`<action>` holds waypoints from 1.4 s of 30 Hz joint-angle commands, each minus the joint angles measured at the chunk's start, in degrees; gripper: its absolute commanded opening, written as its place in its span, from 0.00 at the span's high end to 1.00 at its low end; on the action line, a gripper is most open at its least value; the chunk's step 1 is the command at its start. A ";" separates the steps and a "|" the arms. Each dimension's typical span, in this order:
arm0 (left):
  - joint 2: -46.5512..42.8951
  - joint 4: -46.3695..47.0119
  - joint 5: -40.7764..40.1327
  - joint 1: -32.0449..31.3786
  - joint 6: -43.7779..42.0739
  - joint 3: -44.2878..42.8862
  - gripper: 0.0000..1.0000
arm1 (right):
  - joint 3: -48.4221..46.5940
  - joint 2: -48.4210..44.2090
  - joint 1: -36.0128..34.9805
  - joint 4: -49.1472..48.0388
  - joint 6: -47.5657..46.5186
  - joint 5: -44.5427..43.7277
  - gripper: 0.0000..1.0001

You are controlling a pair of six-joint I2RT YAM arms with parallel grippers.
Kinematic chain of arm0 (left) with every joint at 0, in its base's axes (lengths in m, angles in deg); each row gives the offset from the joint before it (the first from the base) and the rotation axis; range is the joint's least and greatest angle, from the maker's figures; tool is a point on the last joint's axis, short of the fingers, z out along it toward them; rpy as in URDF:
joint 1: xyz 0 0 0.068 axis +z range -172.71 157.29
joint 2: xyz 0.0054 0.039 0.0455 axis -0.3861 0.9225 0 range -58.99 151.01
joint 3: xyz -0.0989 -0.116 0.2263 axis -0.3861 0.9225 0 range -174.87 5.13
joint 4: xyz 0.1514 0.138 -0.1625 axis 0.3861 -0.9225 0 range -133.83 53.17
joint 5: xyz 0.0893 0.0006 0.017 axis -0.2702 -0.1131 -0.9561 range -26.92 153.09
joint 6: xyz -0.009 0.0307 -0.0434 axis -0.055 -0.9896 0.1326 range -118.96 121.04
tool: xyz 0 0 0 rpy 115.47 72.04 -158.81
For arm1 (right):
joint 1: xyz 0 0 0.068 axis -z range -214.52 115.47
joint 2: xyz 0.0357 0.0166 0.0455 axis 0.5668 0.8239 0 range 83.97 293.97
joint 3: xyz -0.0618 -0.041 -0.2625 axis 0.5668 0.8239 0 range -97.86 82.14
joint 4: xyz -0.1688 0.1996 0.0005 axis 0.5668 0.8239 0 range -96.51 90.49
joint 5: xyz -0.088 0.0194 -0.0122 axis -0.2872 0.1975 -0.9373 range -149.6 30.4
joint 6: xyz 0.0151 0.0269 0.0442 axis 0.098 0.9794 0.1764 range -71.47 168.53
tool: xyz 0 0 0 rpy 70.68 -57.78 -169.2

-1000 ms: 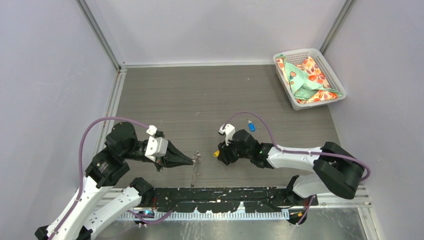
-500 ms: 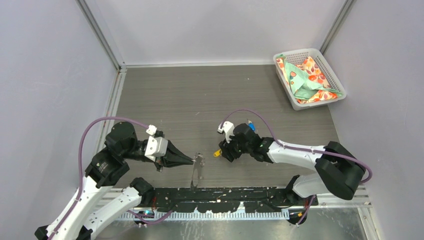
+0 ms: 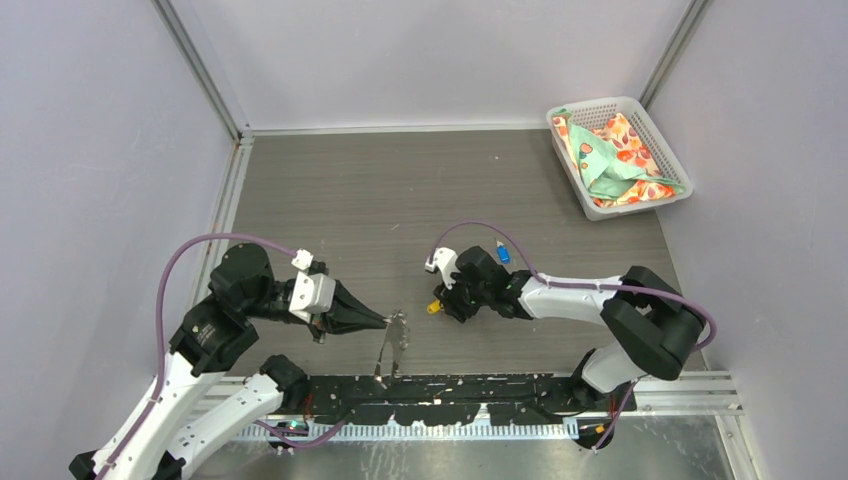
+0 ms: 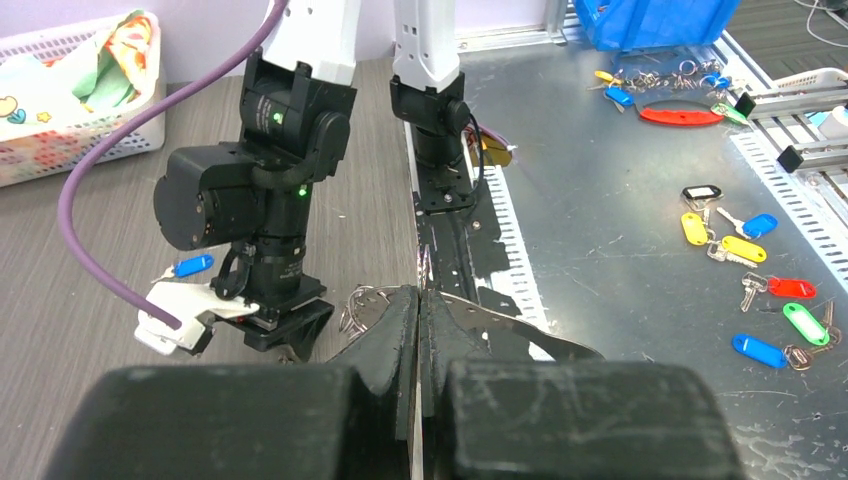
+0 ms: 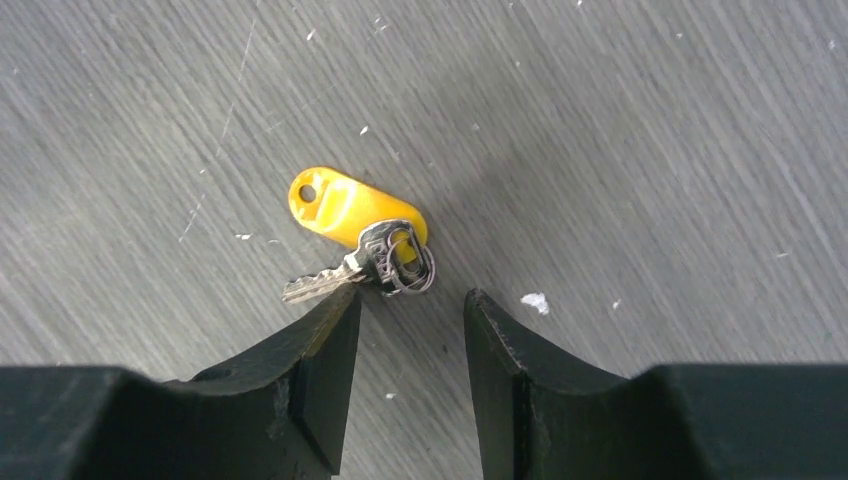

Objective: Put the keys on the keyring
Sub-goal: Pick up the key from the center of the board.

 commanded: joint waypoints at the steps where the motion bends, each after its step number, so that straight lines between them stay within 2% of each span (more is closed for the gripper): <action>1: -0.15 1.81 0.19 0.20 0.42 -3.16 1.00 | -3.65 2.22 -0.02 -2.68 -3.16 -1.99 0.54; 21: -0.47 2.72 -0.03 0.20 2.02 -2.91 1.00 | -5.97 4.76 0.02 -2.89 -6.02 1.22 0.59; 24: -0.62 2.78 -0.16 0.21 2.11 -2.94 1.00 | -5.90 5.45 0.28 -2.73 -5.91 1.22 0.65; 28: -0.74 3.02 -0.25 0.18 2.35 -2.87 1.00 | -6.29 5.78 0.58 -1.91 -4.91 2.08 0.91; 30: -0.75 3.16 -0.33 0.22 2.54 -2.74 1.00 | -6.05 5.21 0.61 -2.03 -4.37 2.39 0.98; 42: -0.78 3.06 -0.59 0.19 2.89 -2.70 1.00 | -1.15 -7.24 0.57 -6.87 5.45 5.24 0.99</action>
